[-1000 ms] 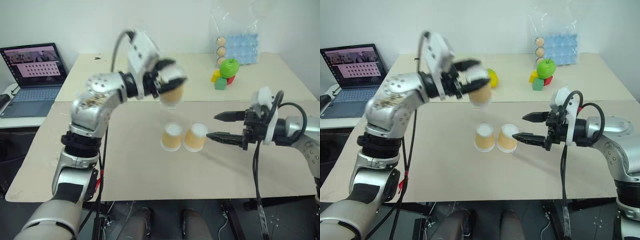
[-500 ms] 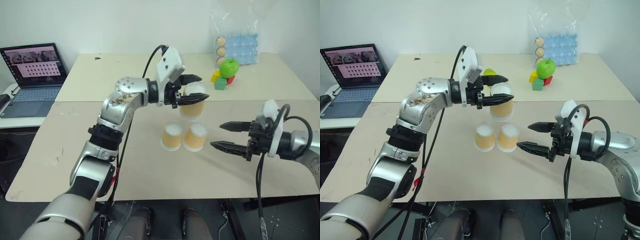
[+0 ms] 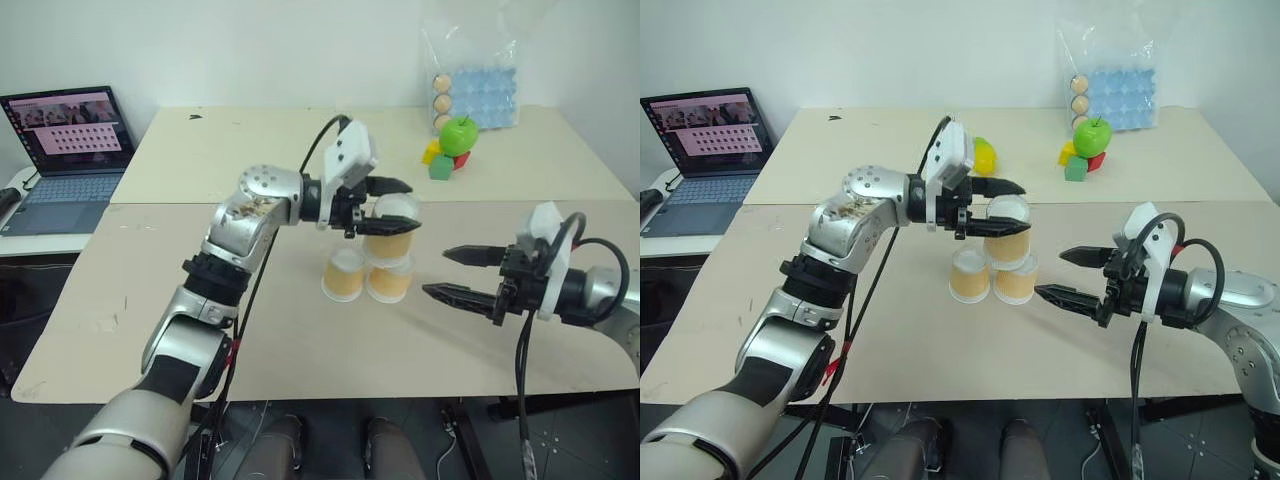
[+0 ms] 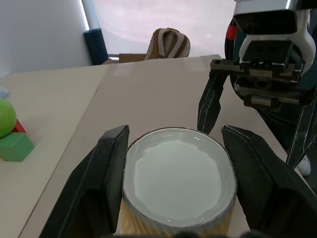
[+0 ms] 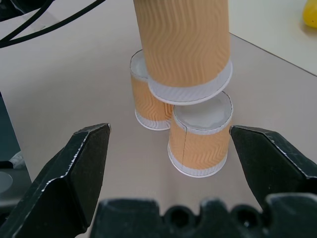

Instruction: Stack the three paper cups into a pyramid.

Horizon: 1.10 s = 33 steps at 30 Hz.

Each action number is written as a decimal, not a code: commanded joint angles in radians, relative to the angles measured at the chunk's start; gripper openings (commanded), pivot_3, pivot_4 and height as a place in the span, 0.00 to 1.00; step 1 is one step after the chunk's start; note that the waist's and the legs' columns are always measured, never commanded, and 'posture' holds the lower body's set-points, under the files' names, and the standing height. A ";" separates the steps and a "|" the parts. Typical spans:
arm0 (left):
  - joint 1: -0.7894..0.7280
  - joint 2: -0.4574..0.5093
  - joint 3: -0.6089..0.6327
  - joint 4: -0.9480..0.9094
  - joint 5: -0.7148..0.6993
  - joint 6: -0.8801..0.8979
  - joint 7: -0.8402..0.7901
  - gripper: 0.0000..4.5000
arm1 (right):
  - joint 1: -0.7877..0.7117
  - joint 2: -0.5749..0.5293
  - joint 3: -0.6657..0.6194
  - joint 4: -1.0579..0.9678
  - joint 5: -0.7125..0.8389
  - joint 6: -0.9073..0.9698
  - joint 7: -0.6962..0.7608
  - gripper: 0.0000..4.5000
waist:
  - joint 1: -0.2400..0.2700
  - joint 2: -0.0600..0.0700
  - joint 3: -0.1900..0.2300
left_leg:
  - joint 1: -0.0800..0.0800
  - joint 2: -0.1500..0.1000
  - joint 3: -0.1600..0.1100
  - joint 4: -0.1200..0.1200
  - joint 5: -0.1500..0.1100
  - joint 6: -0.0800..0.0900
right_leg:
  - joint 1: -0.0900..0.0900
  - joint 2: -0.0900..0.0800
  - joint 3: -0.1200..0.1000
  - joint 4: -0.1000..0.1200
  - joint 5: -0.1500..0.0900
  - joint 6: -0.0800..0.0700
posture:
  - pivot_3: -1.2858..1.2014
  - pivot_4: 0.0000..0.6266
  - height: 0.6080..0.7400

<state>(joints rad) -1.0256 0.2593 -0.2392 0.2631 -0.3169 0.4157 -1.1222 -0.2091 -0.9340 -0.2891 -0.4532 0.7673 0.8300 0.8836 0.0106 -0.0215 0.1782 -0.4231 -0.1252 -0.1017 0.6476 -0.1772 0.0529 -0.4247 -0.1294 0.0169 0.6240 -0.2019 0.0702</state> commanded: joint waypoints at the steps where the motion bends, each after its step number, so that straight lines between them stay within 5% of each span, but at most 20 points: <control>1: 0.003 0.011 -0.010 -0.052 0.017 -0.028 -0.015 0.57 | -0.006 -0.016 -0.041 -0.023 0.009 -0.007 -0.010 1.00 | 0.000 0.000 0.000 | 0.000 0.000 0.000 0.000 0.000 0.000 | 0.000 0.000 0.000 0.000 0.000 0.000 | 0.52 0.24 1.00; 10: 0.013 0.012 -0.012 -0.046 0.031 -0.041 -0.020 0.57 | -0.016 -0.019 -0.036 -0.009 -0.001 -0.019 -0.013 1.00 | 0.000 0.000 0.000 | 0.000 0.000 0.000 0.000 0.000 0.000 | 0.000 0.000 0.000 0.000 0.000 0.000 | 0.52 0.24 1.00; 15: 0.004 0.008 -0.002 -0.038 0.037 -0.055 -0.012 0.99 | -0.018 -0.020 -0.034 -0.004 -0.005 -0.022 -0.012 1.00 | 0.000 0.000 0.000 | 0.000 0.000 0.000 0.000 0.000 0.000 | 0.000 0.000 0.000 0.000 0.000 0.000 | 0.52 0.24 1.00; 33: -0.111 0.106 0.221 -0.132 -0.111 0.194 0.100 0.99 | -0.069 -0.027 0.008 0.060 -0.035 -0.038 0.040 1.00 | -0.006 0.000 0.000 | 0.001 0.000 0.000 0.000 0.000 0.000 | 0.000 0.000 0.000 0.001 -0.002 0.003 | 0.52 0.24 1.00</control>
<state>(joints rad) -1.1216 0.3596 -0.0481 0.1628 -0.3976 0.5790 -1.0445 -0.2645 -0.9378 -0.2617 -0.3853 0.7345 0.8145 0.9131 0.0050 -0.0214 0.1781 -0.4223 -0.1251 -0.1018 0.6481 -0.1771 0.0532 -0.4245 -0.1291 0.0168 0.6249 -0.2038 0.0731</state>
